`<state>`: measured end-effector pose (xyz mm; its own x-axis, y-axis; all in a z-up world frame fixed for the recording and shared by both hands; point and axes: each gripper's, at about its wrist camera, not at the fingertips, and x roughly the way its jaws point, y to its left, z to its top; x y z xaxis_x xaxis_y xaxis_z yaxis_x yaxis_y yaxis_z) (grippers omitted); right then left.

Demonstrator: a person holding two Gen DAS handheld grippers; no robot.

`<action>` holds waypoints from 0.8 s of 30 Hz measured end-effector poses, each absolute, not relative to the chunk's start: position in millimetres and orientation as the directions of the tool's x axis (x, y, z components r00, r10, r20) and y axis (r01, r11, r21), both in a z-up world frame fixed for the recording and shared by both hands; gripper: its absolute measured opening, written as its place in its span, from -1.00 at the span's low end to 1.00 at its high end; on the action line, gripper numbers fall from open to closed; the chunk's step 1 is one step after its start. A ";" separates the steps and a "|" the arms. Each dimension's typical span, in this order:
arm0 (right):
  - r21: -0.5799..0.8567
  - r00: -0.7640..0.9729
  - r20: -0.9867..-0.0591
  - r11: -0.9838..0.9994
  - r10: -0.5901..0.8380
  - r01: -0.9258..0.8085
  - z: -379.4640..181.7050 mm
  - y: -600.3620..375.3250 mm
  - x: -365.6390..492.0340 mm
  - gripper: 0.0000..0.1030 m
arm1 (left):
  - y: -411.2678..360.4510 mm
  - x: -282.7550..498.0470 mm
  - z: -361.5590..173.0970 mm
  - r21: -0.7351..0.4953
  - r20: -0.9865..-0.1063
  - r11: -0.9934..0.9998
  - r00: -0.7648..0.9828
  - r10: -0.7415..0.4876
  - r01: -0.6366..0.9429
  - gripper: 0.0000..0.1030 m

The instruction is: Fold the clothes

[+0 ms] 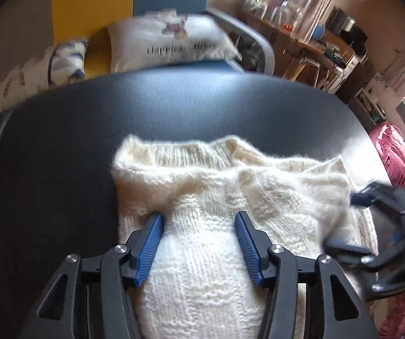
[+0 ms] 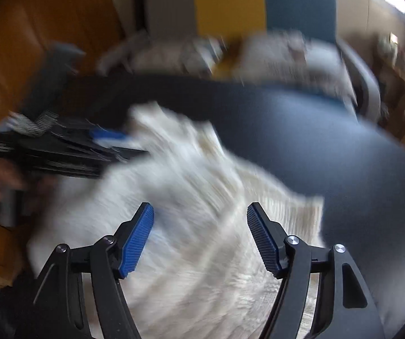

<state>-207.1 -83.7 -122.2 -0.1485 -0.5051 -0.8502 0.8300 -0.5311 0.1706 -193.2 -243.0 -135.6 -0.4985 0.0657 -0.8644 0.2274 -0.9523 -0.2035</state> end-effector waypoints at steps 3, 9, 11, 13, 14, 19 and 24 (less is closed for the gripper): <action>0.287 -0.115 -0.791 -0.530 -0.601 0.798 -136.5 -72.1 -213.5 0.40 | -245.9 -190.5 -131.3 -0.232 -0.859 -0.943 -0.504 0.085 0.238 0.04; 0.300 -0.134 -0.771 -0.540 -0.623 0.786 -115.7 -57.1 -218.9 0.41 | -221.3 -185.1 -90.1 -0.169 -0.803 -0.972 -0.594 0.041 0.163 0.01; 0.262 -0.168 -0.778 -0.556 -0.606 0.789 -108.7 -50.3 -222.5 0.41 | -200.8 -192.3 -82.5 -0.136 -0.799 -0.984 -0.600 0.041 0.114 0.01; 0.269 -0.148 -0.780 -0.540 -0.608 0.798 -104.8 -46.3 -221.7 0.41 | -184.2 -205.5 -86.5 -0.116 -0.817 -0.989 -0.575 0.044 0.089 0.01; 0.272 -0.126 -0.783 -0.518 -0.609 0.811 -106.4 -43.1 -218.9 0.41 | -175.2 -213.1 -92.8 -0.105 -0.834 -0.992 -0.549 0.050 0.069 0.01; 0.315 -0.104 -0.796 -0.554 -0.597 0.771 -149.7 -23.7 -225.9 0.41 | -155.4 -242.8 -133.9 -0.120 -0.895 -0.986 -0.443 0.055 0.120 0.01; 0.347 -0.116 -0.758 -0.548 -0.641 0.761 -143.6 -11.3 -221.5 0.41 | -161.3 -236.5 -117.6 -0.166 -0.869 -0.980 -0.486 0.092 0.111 0.00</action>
